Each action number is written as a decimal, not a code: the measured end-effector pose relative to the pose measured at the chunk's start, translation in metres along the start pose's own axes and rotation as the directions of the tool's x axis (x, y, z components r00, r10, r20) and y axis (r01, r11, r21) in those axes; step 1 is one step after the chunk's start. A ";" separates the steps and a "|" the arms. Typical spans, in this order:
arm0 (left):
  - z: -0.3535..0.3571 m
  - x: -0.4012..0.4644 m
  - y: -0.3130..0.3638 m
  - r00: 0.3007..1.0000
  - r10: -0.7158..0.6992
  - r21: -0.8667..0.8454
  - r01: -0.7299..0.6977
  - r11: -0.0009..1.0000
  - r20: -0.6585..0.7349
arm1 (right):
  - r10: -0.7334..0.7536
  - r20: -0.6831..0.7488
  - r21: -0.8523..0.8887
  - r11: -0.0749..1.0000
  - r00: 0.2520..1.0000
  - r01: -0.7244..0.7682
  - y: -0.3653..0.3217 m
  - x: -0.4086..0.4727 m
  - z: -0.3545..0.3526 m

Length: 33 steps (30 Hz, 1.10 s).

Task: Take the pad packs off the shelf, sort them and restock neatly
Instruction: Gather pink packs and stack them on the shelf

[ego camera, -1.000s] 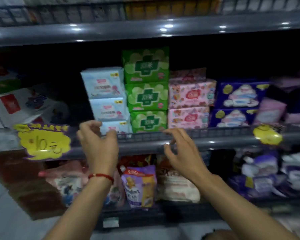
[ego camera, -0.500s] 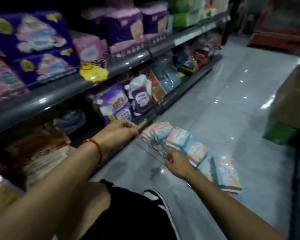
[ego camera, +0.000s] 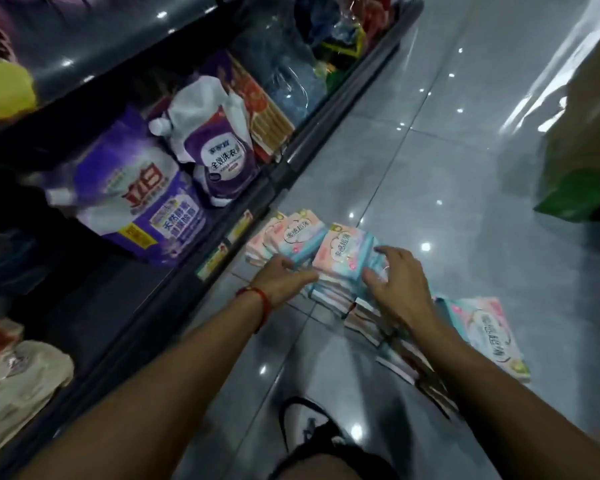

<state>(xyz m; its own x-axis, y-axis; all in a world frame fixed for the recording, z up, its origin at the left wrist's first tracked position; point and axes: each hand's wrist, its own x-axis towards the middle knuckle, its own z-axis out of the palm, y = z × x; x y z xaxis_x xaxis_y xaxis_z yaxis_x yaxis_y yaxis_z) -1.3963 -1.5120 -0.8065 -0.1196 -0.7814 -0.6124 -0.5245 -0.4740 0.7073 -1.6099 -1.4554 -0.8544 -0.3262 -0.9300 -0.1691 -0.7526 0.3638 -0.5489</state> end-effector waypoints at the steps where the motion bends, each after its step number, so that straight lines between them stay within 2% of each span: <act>1: 0.012 0.010 -0.004 1.000 -0.027 -0.072 0.028 0.997 0.016 | 0.014 -0.004 -0.017 1.000 1.000 -0.014 -0.001 0.018 -0.001; 4: 0.052 0.030 -0.032 0.969 -0.215 -0.244 0.239 0.940 0.122 | 0.105 0.039 -0.111 0.989 0.994 -0.100 0.009 0.048 -0.018; 9: 0.125 0.013 -0.062 0.896 -0.295 -0.285 0.393 0.874 0.331 | 0.273 0.159 -0.213 0.948 0.949 -0.237 0.057 0.021 -0.059; 12: 0.167 -0.007 -0.068 0.838 -0.327 -0.329 0.487 0.809 0.437 | 0.361 0.177 -0.104 0.932 0.916 -0.347 0.104 -0.004 -0.081; 14: 0.190 -0.017 -0.072 0.804 -0.334 -0.399 0.550 0.734 0.492 | 0.439 0.276 0.034 0.884 0.855 -0.465 0.129 -0.019 -0.094; 17: 0.213 -0.023 -0.077 0.807 -0.312 -0.474 0.557 0.681 0.501 | 0.485 0.443 0.179 0.777 0.754 -0.604 0.154 -0.030 -0.108; 20: 0.230 -0.020 -0.068 0.812 -0.244 -0.501 0.531 0.683 0.530 | 0.456 0.512 0.158 0.783 0.728 -0.602 0.172 -0.024 -0.102; 23: 0.255 -0.022 -0.056 0.792 -0.124 -0.552 0.519 0.653 0.599 | 0.455 0.557 0.212 0.731 0.695 -0.649 0.167 -0.034 -0.084; 25: 0.273 -0.017 -0.062 0.835 -0.150 -0.614 0.499 0.611 0.529 | 0.471 0.581 0.212 0.700 0.664 -0.682 0.160 -0.045 -0.074; 28: 0.277 -0.019 -0.073 0.872 -0.150 -0.660 0.455 0.597 0.466 | 0.473 0.569 0.210 0.708 0.673 -0.675 0.160 -0.052 -0.064; 33: 0.261 -0.042 -0.094 0.887 -0.114 -0.738 0.439 0.512 0.448 | 0.438 0.565 0.251 0.716 0.700 -0.651 0.137 -0.078 -0.057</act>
<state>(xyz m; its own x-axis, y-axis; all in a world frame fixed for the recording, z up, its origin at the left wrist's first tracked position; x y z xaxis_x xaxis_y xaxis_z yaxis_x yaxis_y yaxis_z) -1.5620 -1.3283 -0.9398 -0.4243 -0.4570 -0.7818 0.3009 -0.8854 0.3542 -1.7206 -1.3294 -0.8697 -0.2344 -0.5207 -0.8209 -0.1830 0.8530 -0.4888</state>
